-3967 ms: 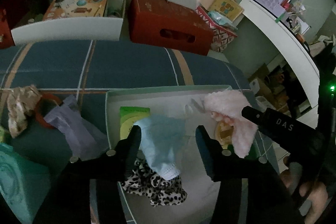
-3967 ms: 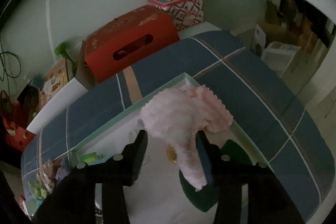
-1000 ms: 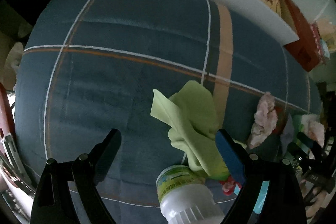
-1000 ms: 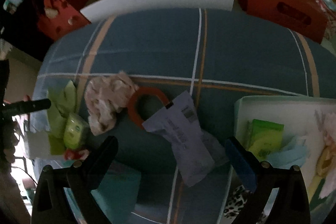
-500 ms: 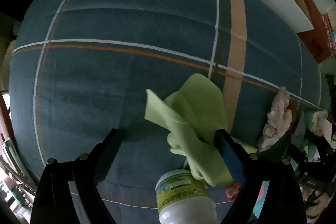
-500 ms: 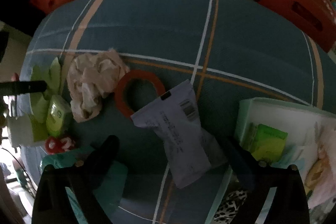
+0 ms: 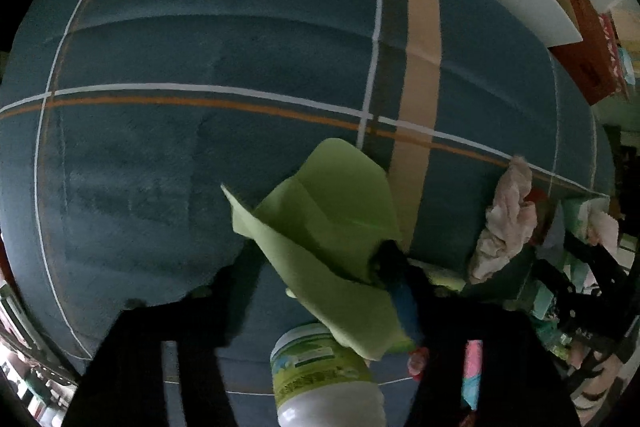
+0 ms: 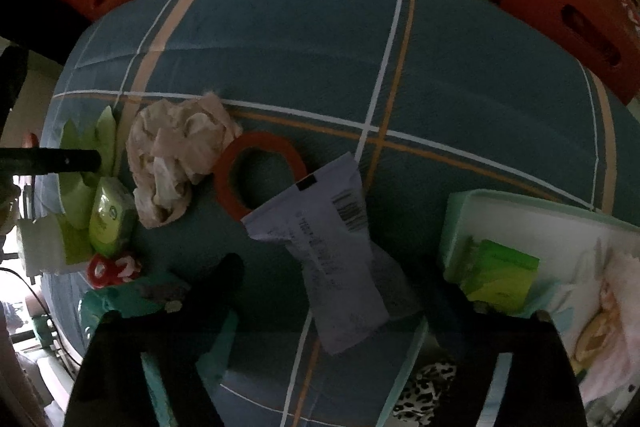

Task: Organize soft objects
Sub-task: 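Grasp the lime-green cloth with the left tool while the right tool grasps the white barcode packet, then carry the green cloth and white packet over the white tray with both tools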

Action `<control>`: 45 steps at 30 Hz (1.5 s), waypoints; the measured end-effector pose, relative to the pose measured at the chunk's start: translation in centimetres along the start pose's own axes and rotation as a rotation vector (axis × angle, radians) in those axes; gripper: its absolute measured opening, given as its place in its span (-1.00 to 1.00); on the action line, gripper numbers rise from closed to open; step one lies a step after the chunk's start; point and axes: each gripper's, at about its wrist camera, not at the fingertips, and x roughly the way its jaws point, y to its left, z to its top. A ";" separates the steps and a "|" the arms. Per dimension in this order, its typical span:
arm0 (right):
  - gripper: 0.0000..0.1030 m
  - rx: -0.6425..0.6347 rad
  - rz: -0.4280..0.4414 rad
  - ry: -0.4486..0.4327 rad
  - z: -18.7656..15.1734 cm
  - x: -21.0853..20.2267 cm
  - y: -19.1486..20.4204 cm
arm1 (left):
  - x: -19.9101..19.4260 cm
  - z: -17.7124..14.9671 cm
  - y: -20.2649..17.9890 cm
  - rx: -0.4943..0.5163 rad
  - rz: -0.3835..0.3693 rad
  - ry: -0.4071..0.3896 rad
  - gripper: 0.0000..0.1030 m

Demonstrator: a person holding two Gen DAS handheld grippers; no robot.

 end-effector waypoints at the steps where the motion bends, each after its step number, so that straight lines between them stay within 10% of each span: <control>1: 0.50 0.005 0.002 -0.001 0.0 -0.1 -0.3 | 0.0 0.0 -0.1 -0.002 -0.011 0.002 -0.18; 5: 0.04 0.029 0.009 0.001 0.1 -0.3 -1.5 | -0.1 0.1 -0.6 -0.006 -0.031 -0.007 -0.49; 17: -0.25 0.104 0.093 -0.078 -0.8 -1.7 -3.3 | -3.4 -3.4 -0.1 -0.084 -0.056 -0.120 -0.79; 35: -0.27 0.209 0.194 -0.401 -7.8 -11.4 -1.3 | -14.6 -13.6 -0.8 -0.049 -0.156 -0.526 -0.81; 45: -0.27 0.395 0.173 -0.531 -15.1 -12.4 -2.4 | -12.8 -21.9 -5.9 -0.003 -0.196 -0.737 -0.81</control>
